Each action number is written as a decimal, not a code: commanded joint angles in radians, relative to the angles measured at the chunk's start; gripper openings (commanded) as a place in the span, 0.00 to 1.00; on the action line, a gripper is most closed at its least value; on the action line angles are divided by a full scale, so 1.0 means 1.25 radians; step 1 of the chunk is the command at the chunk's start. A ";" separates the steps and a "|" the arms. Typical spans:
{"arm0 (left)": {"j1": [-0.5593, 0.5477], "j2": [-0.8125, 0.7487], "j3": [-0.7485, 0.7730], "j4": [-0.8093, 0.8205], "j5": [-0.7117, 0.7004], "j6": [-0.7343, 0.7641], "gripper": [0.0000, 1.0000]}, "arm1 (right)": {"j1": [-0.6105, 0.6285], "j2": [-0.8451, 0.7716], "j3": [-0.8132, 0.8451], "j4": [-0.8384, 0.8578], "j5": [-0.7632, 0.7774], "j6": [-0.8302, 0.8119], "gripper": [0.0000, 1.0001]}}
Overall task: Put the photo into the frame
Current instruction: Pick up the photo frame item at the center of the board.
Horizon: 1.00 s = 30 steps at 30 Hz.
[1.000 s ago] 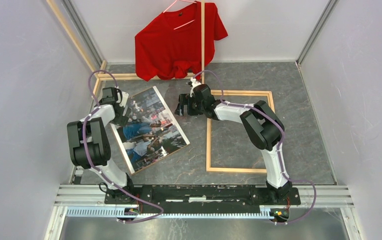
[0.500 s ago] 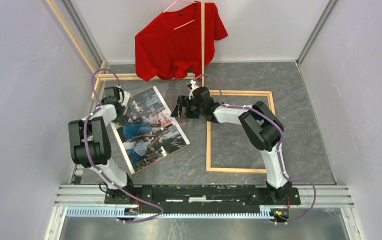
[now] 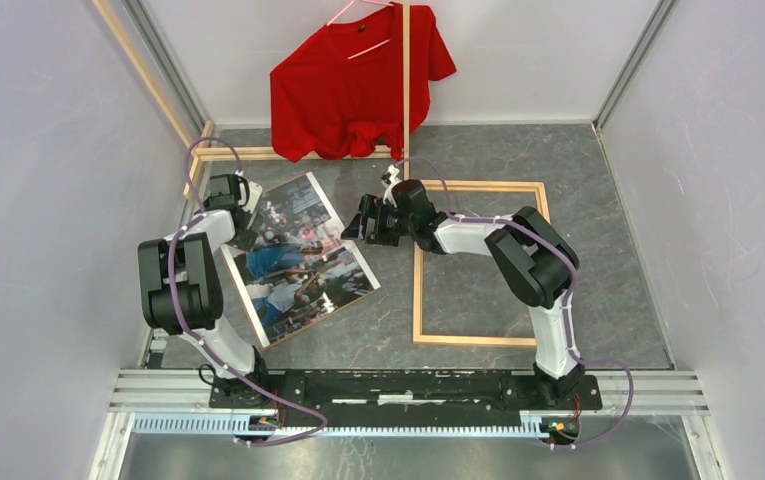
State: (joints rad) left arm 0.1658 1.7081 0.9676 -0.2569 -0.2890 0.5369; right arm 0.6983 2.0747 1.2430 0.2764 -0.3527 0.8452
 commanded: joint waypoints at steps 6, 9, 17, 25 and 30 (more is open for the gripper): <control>0.002 0.075 -0.068 -0.042 0.025 0.031 0.92 | 0.004 -0.071 -0.032 0.171 -0.066 0.086 0.90; 0.002 0.077 -0.071 -0.040 0.027 0.032 0.92 | 0.004 -0.079 -0.047 0.216 -0.078 0.117 0.89; 0.001 0.077 -0.072 -0.041 0.033 0.033 0.91 | 0.009 -0.056 -0.033 0.202 -0.084 0.118 0.87; 0.002 0.066 -0.074 -0.048 0.041 0.039 0.91 | 0.026 0.014 -0.004 0.200 -0.084 0.139 0.73; 0.002 0.055 -0.074 -0.055 0.047 0.043 0.91 | 0.024 0.018 0.018 0.155 -0.059 0.113 0.62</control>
State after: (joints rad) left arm 0.1612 1.7050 0.9485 -0.2092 -0.2939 0.5690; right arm 0.7250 2.0975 1.2053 0.4767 -0.4435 1.0058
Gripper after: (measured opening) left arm 0.908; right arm 0.677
